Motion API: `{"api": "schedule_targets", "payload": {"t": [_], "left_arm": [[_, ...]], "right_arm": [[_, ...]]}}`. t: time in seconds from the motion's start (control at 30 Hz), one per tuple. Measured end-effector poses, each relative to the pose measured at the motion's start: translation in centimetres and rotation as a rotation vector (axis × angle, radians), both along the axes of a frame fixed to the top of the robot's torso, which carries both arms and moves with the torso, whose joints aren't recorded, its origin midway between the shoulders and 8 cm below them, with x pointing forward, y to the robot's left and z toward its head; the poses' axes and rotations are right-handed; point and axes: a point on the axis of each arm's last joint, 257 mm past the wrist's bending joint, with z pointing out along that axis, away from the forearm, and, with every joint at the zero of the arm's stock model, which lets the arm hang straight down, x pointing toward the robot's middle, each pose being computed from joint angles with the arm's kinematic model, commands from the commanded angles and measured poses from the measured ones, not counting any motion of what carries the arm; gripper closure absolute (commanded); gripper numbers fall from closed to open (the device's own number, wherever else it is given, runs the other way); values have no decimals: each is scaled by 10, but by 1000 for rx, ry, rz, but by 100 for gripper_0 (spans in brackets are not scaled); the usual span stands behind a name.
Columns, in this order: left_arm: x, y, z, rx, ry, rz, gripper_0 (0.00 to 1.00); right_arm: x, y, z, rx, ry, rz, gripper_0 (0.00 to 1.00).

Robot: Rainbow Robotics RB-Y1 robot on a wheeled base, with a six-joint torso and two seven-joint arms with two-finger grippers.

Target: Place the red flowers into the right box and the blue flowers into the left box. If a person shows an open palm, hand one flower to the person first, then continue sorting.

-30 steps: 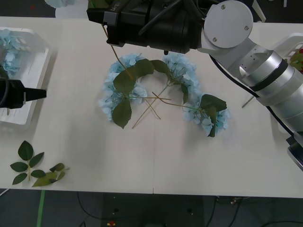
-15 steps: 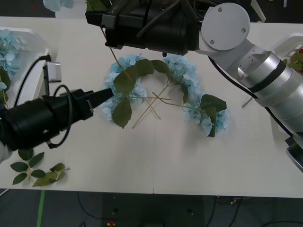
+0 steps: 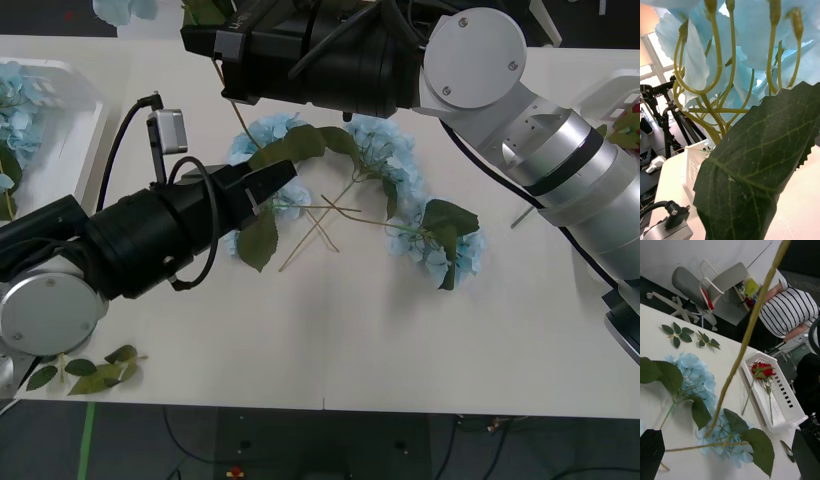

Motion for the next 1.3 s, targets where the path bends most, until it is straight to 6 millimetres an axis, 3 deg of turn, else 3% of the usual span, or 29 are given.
{"api": "schedule_targets", "payload": {"t": [0.4,0.6,0.67,0.77,1.3], "left_arm": [[50,-16,9,-7,-47,51,0],[56,-19,15,-11,-56,51,0],[57,-19,16,-11,-57,51,23],[58,-20,17,-10,-60,52,100],[62,-18,19,-14,-65,61,100]], "right_arm": [[1,0,-2,-1,16,-6,100],[2,0,-2,-2,16,-8,100],[2,0,-2,0,23,-8,100],[2,0,-2,3,34,-9,100],[4,-1,-3,1,37,-18,100]]}}
